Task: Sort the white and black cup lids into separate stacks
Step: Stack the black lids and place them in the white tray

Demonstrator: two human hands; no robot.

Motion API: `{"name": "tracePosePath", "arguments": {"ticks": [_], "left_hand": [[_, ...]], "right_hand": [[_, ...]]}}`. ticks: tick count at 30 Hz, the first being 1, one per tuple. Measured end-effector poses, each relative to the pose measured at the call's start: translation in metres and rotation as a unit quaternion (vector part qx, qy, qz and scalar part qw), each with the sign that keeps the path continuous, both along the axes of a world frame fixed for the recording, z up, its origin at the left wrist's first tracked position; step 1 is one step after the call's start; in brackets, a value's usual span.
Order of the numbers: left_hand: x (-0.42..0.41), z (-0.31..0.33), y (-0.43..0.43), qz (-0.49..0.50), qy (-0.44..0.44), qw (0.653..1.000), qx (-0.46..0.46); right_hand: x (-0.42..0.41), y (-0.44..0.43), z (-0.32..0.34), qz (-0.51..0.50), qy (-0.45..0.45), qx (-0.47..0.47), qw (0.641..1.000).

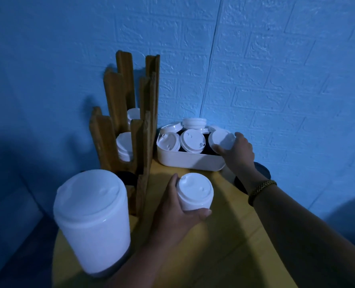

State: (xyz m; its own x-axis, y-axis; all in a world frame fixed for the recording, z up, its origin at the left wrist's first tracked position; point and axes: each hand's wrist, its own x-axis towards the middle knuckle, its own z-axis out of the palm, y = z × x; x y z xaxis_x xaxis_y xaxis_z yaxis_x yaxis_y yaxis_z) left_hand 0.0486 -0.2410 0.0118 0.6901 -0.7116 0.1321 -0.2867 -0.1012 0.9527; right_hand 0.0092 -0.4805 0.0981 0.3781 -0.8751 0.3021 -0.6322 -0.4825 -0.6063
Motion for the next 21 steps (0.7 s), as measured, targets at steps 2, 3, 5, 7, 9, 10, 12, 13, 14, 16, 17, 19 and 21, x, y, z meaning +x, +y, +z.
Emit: {"name": "tracePosePath", "arguments": {"ticks": [2,3,5,7,9,10,12,13,14,16,17,19,21], "left_hand": [[0.0,0.001,0.002,-0.002,0.001,1.0,0.001],[0.0,0.002,0.003,-0.003,0.0,1.0,0.003],[-0.001,0.003,0.006,-0.003,0.003,1.0,0.004],[-0.002,0.006,0.009,0.0,0.007,1.0,0.002],[-0.007,0.009,0.013,0.0,0.003,1.0,0.008],[-0.01,0.011,0.014,0.001,-0.006,1.0,0.011],[-0.016,0.013,0.016,0.011,-0.026,0.999,0.016],[-0.019,0.014,0.016,0.019,-0.034,0.999,0.016],[-0.02,0.015,0.016,0.025,-0.041,0.999,0.018],[-0.024,0.02,0.018,0.025,-0.046,0.998,0.034],[-0.024,0.02,0.02,0.021,-0.045,0.998,0.039],[-0.027,0.02,0.026,0.018,-0.046,0.998,0.039],[-0.028,0.019,0.031,0.021,-0.053,0.998,0.036]], "right_hand": [[-0.017,0.014,0.005,0.032,-0.043,-0.004,0.999],[-0.03,0.025,0.009,0.059,-0.068,-0.004,0.996],[-0.061,0.051,0.014,0.138,-0.1,0.031,0.985],[-0.09,0.078,0.014,0.244,-0.07,0.109,0.961],[-0.108,0.099,0.01,0.339,0.017,0.164,0.926],[-0.112,0.106,0.007,0.367,0.055,0.171,0.913],[-0.113,0.121,0.008,0.389,0.072,0.177,0.901],[-0.11,0.13,0.01,0.388,0.059,0.187,0.9],[-0.105,0.138,0.011,0.379,0.044,0.188,0.905],[-0.093,0.153,0.01,0.307,0.052,0.116,0.943],[-0.088,0.159,0.009,0.263,0.07,0.06,0.96],[-0.082,0.168,0.013,0.219,0.105,-0.006,0.97],[-0.082,0.169,0.02,0.245,0.135,-0.009,0.96]]}}
